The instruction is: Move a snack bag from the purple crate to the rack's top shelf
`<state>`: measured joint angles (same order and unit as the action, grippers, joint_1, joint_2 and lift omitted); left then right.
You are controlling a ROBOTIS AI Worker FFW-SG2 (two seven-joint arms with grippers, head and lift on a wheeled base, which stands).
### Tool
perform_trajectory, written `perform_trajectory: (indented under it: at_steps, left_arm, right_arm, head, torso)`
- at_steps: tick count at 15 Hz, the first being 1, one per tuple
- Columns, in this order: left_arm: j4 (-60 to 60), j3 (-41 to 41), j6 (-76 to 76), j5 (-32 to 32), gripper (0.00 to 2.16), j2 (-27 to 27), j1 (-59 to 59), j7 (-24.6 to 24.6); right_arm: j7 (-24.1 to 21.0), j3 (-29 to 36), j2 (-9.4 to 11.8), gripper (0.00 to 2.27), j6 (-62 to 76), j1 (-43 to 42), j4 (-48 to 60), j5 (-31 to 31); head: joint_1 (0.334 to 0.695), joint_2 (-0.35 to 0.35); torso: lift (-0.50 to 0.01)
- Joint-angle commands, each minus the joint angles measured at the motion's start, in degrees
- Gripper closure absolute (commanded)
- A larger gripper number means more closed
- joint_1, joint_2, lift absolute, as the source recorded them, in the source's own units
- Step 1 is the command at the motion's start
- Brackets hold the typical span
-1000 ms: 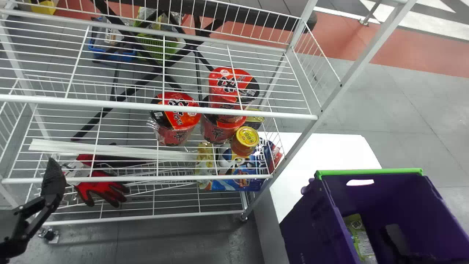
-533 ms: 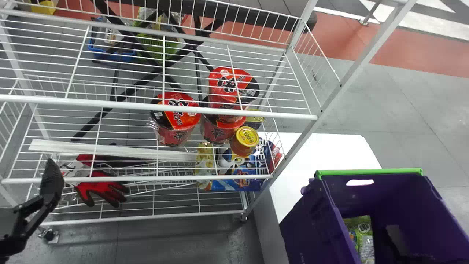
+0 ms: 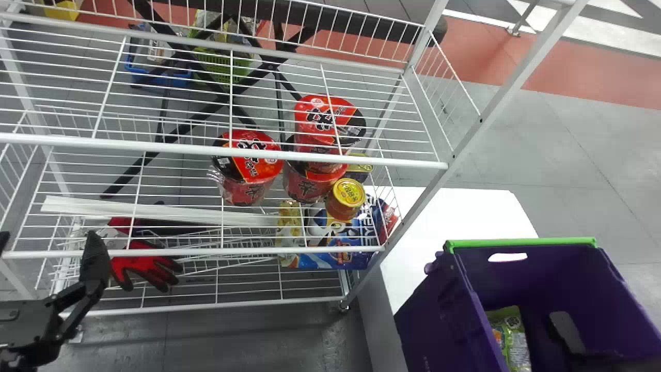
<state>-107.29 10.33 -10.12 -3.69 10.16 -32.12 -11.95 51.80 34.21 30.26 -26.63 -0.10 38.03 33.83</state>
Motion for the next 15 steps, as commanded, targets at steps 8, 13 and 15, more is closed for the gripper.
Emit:
perform_trajectory:
  at_steps: [8,13,15]
  left_arm:
    - [0.2,-0.1,0.9,0.4,0.11,-0.4,0.5,-0.1]
    - [0.8,-0.2,0.9,0.3,0.11,-0.4,1.1,-0.1]
    - [1.0,-0.3,0.9,0.4,0.11,-0.4,1.2,-0.1]
  right_arm:
    - [0.3,3.4,-3.8,1.92,3.5,3.9,7.8,-1.7]
    - [0.7,5.8,-8.0,1.92,5.8,10.1,14.6,-3.9]
    - [0.3,5.7,-8.7,1.92,7.2,10.9,14.6,-4.0]
  head:
    - [0.695,-0.350]
    - [0.695,-0.350]
    - [0.695,-0.350]
  torso:
    - [-0.414]
    - [-0.395]
    - [-0.386]
